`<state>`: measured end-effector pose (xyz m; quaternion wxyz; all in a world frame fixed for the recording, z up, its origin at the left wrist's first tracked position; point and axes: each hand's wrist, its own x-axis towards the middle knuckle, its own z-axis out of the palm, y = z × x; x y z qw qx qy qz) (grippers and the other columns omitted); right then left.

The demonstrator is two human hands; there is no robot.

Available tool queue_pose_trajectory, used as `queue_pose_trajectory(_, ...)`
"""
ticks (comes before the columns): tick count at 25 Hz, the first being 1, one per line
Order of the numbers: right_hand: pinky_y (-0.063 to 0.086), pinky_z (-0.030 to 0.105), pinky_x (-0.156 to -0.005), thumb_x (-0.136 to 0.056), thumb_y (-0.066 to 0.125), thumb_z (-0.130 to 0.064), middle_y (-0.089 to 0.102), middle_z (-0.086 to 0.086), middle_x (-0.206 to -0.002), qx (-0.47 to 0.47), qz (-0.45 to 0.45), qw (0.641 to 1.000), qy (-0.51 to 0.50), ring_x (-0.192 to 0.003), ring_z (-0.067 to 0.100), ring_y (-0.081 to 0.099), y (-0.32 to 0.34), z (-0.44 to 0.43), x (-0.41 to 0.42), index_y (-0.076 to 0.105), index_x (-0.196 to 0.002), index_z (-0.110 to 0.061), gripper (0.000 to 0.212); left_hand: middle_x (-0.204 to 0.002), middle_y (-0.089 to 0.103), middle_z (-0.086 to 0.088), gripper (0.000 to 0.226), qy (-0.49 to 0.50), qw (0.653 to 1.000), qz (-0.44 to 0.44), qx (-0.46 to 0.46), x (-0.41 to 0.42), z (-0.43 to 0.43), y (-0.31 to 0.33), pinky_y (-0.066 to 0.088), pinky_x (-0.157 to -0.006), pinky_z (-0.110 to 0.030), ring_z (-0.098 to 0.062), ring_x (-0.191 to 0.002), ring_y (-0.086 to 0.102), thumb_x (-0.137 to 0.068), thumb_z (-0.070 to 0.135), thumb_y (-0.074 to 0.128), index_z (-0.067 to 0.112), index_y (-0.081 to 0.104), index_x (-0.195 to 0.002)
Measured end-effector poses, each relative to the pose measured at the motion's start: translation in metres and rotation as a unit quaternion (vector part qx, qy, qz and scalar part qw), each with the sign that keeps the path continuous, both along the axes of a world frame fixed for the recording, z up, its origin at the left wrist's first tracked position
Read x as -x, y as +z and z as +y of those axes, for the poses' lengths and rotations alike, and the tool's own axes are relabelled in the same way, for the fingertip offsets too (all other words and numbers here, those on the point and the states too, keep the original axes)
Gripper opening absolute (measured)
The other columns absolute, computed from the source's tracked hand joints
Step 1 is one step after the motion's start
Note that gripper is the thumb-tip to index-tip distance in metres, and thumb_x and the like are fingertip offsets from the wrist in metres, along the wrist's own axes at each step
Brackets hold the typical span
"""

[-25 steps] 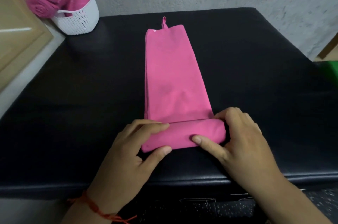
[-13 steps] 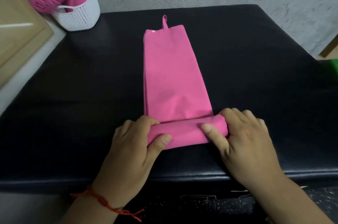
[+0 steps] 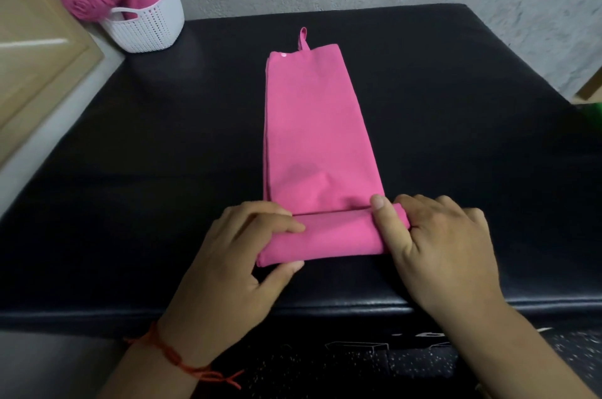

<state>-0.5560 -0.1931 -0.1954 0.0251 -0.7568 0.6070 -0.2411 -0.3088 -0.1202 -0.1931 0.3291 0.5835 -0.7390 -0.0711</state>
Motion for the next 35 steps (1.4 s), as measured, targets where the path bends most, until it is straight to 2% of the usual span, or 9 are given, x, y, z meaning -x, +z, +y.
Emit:
queue_pose_trajectory(4,0.038,0.041,-0.076,-0.106,0.033,-0.068,0.055,-0.015,-0.095,0.017,-0.069,0.996,0.047,-0.082,0.015,0.049,-0.003,0.004,0.002,0.058,-0.108,-0.028,0.047,-0.124,0.061,0.021,0.041,0.005,0.998,0.045,-0.031,-0.010,-0.007,0.004,0.048,-0.104,-0.044,-0.015,-0.121,0.060,-0.083,0.045,0.082,0.036,0.070,-0.122)
queue_pose_trajectory(7,0.042,0.041,-0.078,-0.104,0.038,-0.069,0.055,-0.018,-0.101,0.003,-0.087,0.993,0.084,-0.085,0.012,0.048,-0.002,0.005,0.005,0.057,-0.117,-0.029,0.046,-0.125,0.058,0.028,0.044,0.018,0.997,0.056,-0.050,-0.012,-0.010,0.003,0.048,-0.105,-0.041,-0.010,-0.123,0.057,-0.085,0.057,0.074,0.041,0.067,-0.126)
queue_pose_trajectory(14,0.032,0.036,-0.075,-0.104,0.029,-0.074,0.054,-0.011,-0.097,0.015,-0.022,0.999,0.042,-0.085,0.016,0.043,-0.005,-0.002,0.002,0.059,-0.111,-0.027,0.057,-0.117,0.039,0.051,0.053,0.087,0.991,0.028,-0.095,-0.004,-0.014,0.003,0.045,-0.096,-0.031,-0.004,-0.107,0.048,-0.091,0.074,0.050,0.043,0.058,-0.134)
queue_pose_trajectory(17,0.031,0.036,-0.074,-0.105,0.026,-0.073,0.051,-0.012,-0.090,0.006,-0.028,0.999,0.039,-0.082,0.016,0.042,-0.004,-0.003,0.002,0.058,-0.100,-0.028,0.056,-0.108,0.050,0.038,0.052,0.079,0.991,0.017,-0.109,-0.005,-0.014,0.004,0.045,-0.089,-0.023,0.003,-0.102,0.049,-0.092,0.082,0.038,0.043,0.058,-0.121)
queue_pose_trajectory(20,0.032,0.036,-0.075,-0.105,0.023,-0.072,0.051,-0.015,-0.082,-0.020,-0.039,0.998,0.044,-0.079,0.014,0.044,0.000,-0.002,0.004,0.057,-0.090,-0.033,0.054,-0.101,0.052,0.025,0.051,0.073,0.990,0.028,-0.119,-0.005,-0.011,0.004,0.049,-0.087,-0.029,-0.001,-0.102,0.054,-0.094,0.081,0.032,0.040,0.057,-0.111)
queue_pose_trajectory(24,0.034,0.038,-0.075,-0.103,0.018,-0.075,0.052,-0.015,-0.078,-0.036,-0.040,0.998,0.045,-0.077,0.014,0.047,0.003,-0.002,0.004,0.053,-0.085,-0.036,0.056,-0.116,0.054,0.015,0.039,0.047,0.999,-0.010,-0.008,0.000,-0.006,0.005,0.043,-0.098,-0.025,-0.010,-0.110,0.052,-0.099,0.056,0.056,0.024,0.065,-0.119)
queue_pose_trajectory(28,0.033,0.038,-0.076,-0.100,0.019,-0.083,0.051,-0.014,-0.077,-0.032,-0.036,0.998,0.036,-0.077,0.017,0.048,0.001,-0.003,0.002,0.052,-0.085,-0.034,0.062,-0.125,0.058,0.006,0.045,-0.005,0.998,-0.030,0.051,-0.004,-0.001,0.003,0.047,-0.107,-0.035,-0.015,-0.119,0.058,-0.082,0.025,0.088,0.017,0.070,-0.123)
queue_pose_trajectory(30,0.032,0.038,-0.077,-0.097,0.025,-0.086,0.053,-0.014,-0.082,-0.025,-0.045,0.998,0.033,-0.078,0.017,0.048,-0.001,-0.001,0.002,0.053,-0.090,-0.031,0.063,-0.123,0.060,0.009,0.049,-0.001,1.000,0.007,0.030,-0.007,-0.002,0.002,0.050,-0.104,-0.037,-0.015,-0.117,0.061,-0.077,0.026,0.091,0.020,0.072,-0.122)
queue_pose_trajectory(35,0.038,0.038,-0.086,-0.098,0.038,-0.080,0.055,-0.018,-0.108,-0.035,-0.097,0.991,0.090,-0.093,0.010,0.054,0.001,0.003,0.006,0.054,-0.127,-0.034,0.056,-0.127,0.059,0.020,0.050,0.030,0.997,0.066,-0.037,-0.009,-0.006,0.005,0.049,-0.106,-0.041,-0.015,-0.124,0.059,-0.082,0.043,0.083,0.034,0.069,-0.128)
